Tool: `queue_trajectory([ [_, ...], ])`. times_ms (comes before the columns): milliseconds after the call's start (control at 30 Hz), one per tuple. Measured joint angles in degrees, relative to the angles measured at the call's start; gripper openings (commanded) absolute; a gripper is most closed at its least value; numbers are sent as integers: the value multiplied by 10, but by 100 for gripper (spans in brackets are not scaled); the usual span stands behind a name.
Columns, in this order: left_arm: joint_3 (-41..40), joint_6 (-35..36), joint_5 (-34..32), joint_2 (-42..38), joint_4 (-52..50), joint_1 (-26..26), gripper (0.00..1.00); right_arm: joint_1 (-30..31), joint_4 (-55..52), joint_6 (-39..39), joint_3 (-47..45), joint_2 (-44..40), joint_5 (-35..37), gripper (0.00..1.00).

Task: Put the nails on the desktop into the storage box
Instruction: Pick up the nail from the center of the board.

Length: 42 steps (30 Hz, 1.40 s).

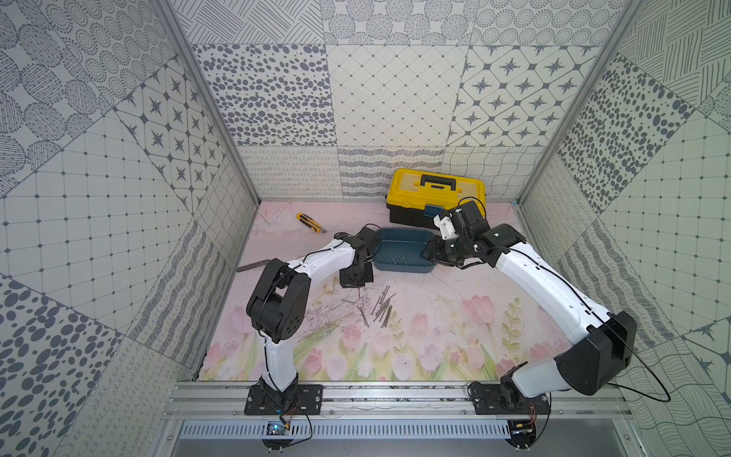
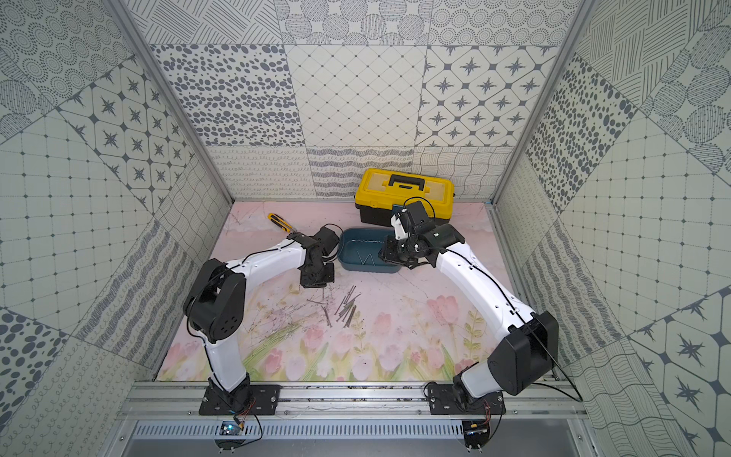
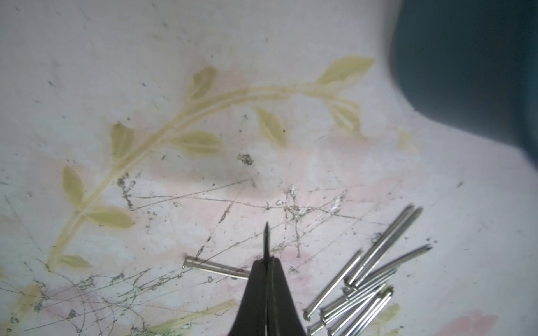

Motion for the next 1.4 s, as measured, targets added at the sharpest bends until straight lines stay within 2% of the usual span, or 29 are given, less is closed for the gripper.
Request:
queue_trajectory([
  [233, -7, -10, 1, -31, 8, 0, 0, 21, 17, -2, 0, 4, -7, 34],
  [367, -7, -23, 22, -45, 14, 2, 0, 44, 35, -9, 0, 21, -40, 35],
  [633, 8, -65, 124, -83, 40, 24, 0, 53, 94, 12, -1, 54, -179, 44],
  [733, 13, -81, 172, -97, 63, 35, 0, 53, 107, 20, -5, 55, -208, 47],
  [1033, 27, -116, 296, -117, 131, 47, 0, 39, 128, 41, -16, 55, -240, 49],
  [1400, 28, -139, 375, -124, 178, 56, 0, 28, 151, 53, -20, 56, -258, 46],
])
